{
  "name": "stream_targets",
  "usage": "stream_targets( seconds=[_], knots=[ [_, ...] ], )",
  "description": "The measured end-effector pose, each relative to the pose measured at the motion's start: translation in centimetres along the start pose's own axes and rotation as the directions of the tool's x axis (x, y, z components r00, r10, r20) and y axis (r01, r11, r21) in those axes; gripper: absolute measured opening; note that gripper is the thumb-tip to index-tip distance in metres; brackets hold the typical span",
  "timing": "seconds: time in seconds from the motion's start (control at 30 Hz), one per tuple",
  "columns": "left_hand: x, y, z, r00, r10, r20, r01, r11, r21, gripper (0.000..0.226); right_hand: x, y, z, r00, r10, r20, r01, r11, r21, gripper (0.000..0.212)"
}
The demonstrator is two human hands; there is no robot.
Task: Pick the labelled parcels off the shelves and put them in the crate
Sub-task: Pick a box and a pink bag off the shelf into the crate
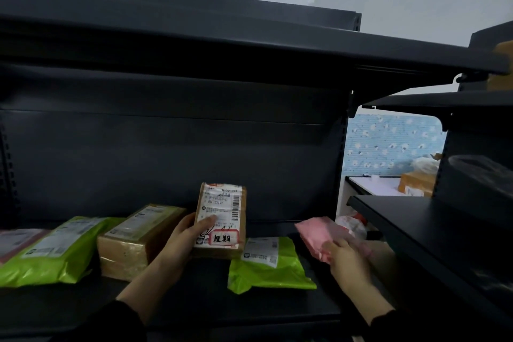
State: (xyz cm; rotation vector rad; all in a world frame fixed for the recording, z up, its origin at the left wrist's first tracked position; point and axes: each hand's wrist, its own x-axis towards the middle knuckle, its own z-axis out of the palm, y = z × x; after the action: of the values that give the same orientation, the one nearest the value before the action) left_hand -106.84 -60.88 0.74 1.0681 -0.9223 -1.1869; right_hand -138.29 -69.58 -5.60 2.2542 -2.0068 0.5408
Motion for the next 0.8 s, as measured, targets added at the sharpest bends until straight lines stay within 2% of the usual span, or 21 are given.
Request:
stream_targets(
  seconds=[0.1, 0.17, 0.23, 0.3, 0.4, 0.43, 0.63, 0.8],
  knots=[
    [0.2, 0.3, 0.4, 1.0, 0.028, 0.015, -0.027, 1.0, -0.006, 0.07, 0.1, 0.1, 0.0, 0.985, 0.006, -0.173, 0.017, 0.992, 0.127, 0.032],
    [0.3, 0.3, 0.9, 0.999, 0.036, 0.024, -0.036, 0.999, -0.005, 0.073, -0.2, -0.2, -0.6, 0.957, 0.115, -0.267, 0.002, 0.916, 0.402, 0.027],
    [0.4, 0.2, 1.6, 0.999, 0.034, 0.039, -0.034, 0.999, -0.005, 0.075, -0.5, -0.8, -2.0, 0.929, 0.276, -0.247, -0.034, 0.727, 0.686, 0.023],
    [0.4, 0.1, 2.4, 0.998, 0.04, 0.056, -0.04, 0.999, -0.001, 0.073, -0.7, -1.3, -3.2, 0.904, 0.393, -0.171, -0.041, 0.477, 0.878, 0.015],
    [0.5, -0.3, 3.4, 0.995, 0.038, 0.087, -0.039, 0.999, 0.011, 0.068, -1.0, -1.3, -4.0, 0.863, 0.501, 0.065, -0.151, 0.134, 0.979, 0.014],
    [0.6, -0.5, 3.6, 0.995, 0.036, 0.092, -0.037, 0.999, 0.012, 0.064, -1.1, -1.0, -3.8, 0.853, 0.504, 0.136, -0.2, 0.076, 0.977, 0.014],
    [0.6, -1.8, 4.2, 0.993, -0.018, 0.115, 0.015, 0.999, 0.029, 0.055, -2.4, 0.3, -1.6, 0.81, 0.47, 0.35, -0.449, 0.114, 0.886, 0.009],
    [0.3, -2.5, 4.6, 0.991, -0.039, 0.125, 0.035, 0.999, 0.036, 0.069, -3.4, -0.2, -1.6, 0.827, 0.419, 0.376, -0.437, 0.055, 0.898, 0.014]
  ],
)
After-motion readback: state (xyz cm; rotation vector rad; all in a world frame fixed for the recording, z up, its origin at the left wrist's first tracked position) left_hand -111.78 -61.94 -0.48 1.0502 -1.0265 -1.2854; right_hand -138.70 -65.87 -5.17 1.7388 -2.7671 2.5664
